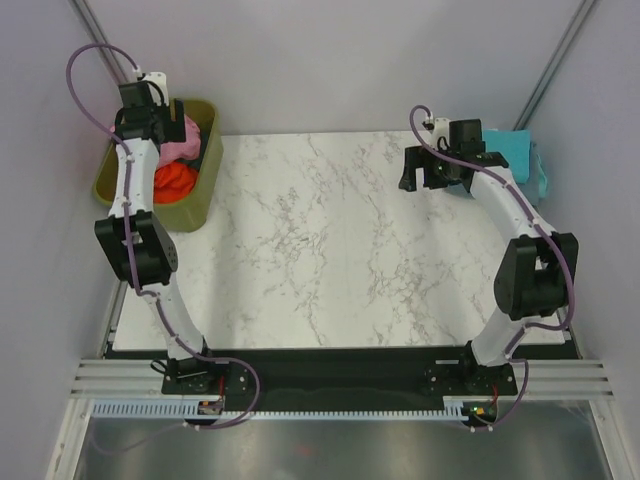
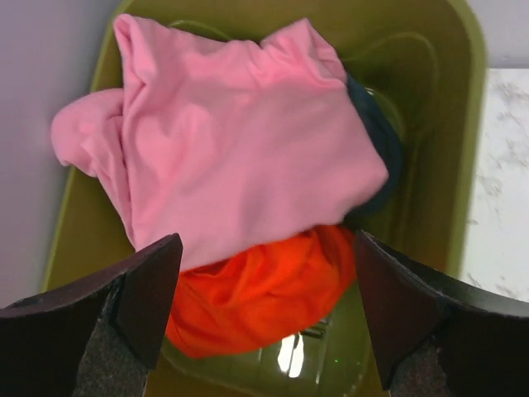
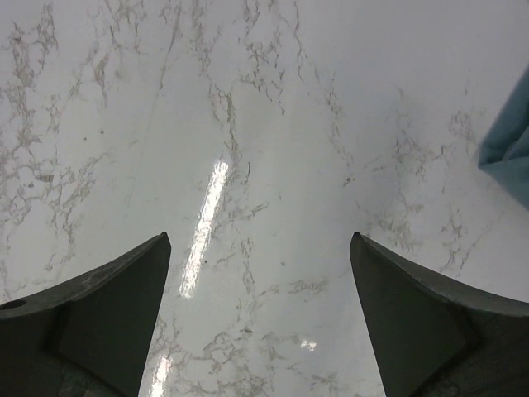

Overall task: Fold and stack the t-shirts
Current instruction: Grab the tshirt from the pile, then move the tshirt to the center of the board

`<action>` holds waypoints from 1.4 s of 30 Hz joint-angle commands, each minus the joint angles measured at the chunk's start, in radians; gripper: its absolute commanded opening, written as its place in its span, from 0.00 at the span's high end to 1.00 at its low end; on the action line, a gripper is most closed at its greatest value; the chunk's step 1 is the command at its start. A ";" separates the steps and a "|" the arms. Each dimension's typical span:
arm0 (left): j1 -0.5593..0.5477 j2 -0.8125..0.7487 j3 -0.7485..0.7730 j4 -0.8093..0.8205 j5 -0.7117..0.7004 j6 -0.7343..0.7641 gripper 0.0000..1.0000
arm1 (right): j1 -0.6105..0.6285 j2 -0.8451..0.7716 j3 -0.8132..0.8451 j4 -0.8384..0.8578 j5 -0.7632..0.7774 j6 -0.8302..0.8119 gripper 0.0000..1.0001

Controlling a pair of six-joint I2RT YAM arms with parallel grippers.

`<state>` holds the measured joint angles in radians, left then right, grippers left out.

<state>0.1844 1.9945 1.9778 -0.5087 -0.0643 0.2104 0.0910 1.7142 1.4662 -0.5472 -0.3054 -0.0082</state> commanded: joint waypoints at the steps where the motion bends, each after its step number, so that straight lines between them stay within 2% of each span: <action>1: 0.012 0.140 0.177 -0.132 0.038 0.058 0.11 | 0.003 0.056 0.126 -0.016 -0.066 -0.018 0.02; 6: 0.013 0.308 0.410 -0.182 -0.022 0.098 0.17 | 0.003 0.145 0.203 -0.025 -0.070 -0.018 0.02; 13: 0.015 0.380 0.423 -0.186 -0.020 0.089 0.20 | 0.003 0.211 0.238 -0.019 -0.067 0.005 0.02; 16: 0.015 0.388 0.415 -0.194 -0.009 0.086 0.39 | 0.003 0.214 0.249 -0.020 -0.067 0.002 0.02; 19: 0.015 0.380 0.415 -0.195 -0.008 0.070 0.88 | 0.001 0.205 0.253 -0.019 -0.052 -0.006 0.02; 20: 0.015 0.372 0.417 -0.197 -0.011 0.051 0.98 | 0.003 0.202 0.250 -0.020 -0.049 -0.007 0.02; 24: 0.003 0.281 0.408 -0.212 0.058 -0.012 0.98 | 0.003 0.168 0.221 -0.022 -0.040 -0.013 0.02; 26: -0.014 0.184 0.386 -0.218 0.172 -0.058 0.98 | 0.001 0.136 0.206 -0.013 0.014 -0.007 0.02; 28: -0.046 0.115 0.359 -0.220 0.263 -0.103 0.98 | 0.003 0.095 0.204 0.007 0.080 -0.007 0.02; 29: -0.062 0.030 0.311 -0.215 0.331 -0.141 0.98 | 0.001 0.072 0.200 0.024 0.171 -0.021 0.02; 31: -0.112 -0.066 0.245 -0.162 0.372 -0.167 0.98 | -0.016 -0.023 0.125 0.167 0.262 0.043 0.02; 33: -0.169 -0.207 0.141 -0.108 0.408 -0.181 0.98 | -0.065 -0.062 0.089 0.220 0.141 0.091 0.02; 35: -0.213 -0.325 0.070 -0.030 0.432 -0.201 0.98 | -0.119 -0.045 0.168 0.143 -0.006 0.057 0.02; 38: -0.269 -0.405 0.043 -0.002 0.503 -0.267 0.98 | -0.122 0.013 0.282 -0.069 -0.050 0.034 0.02; 40: -0.298 -0.474 0.029 -0.001 0.553 -0.313 0.98 | -0.128 -0.026 0.249 -0.091 -0.067 0.053 0.02; 42: -0.324 -0.541 -0.031 -0.002 0.589 -0.348 0.98 | -0.129 -0.086 0.148 -0.060 -0.090 0.059 0.02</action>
<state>-0.1349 1.5246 2.0083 -0.5659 0.4072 -0.0185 -0.0521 1.6825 1.6848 -0.5335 -0.3122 0.0345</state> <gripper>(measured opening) 0.036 0.978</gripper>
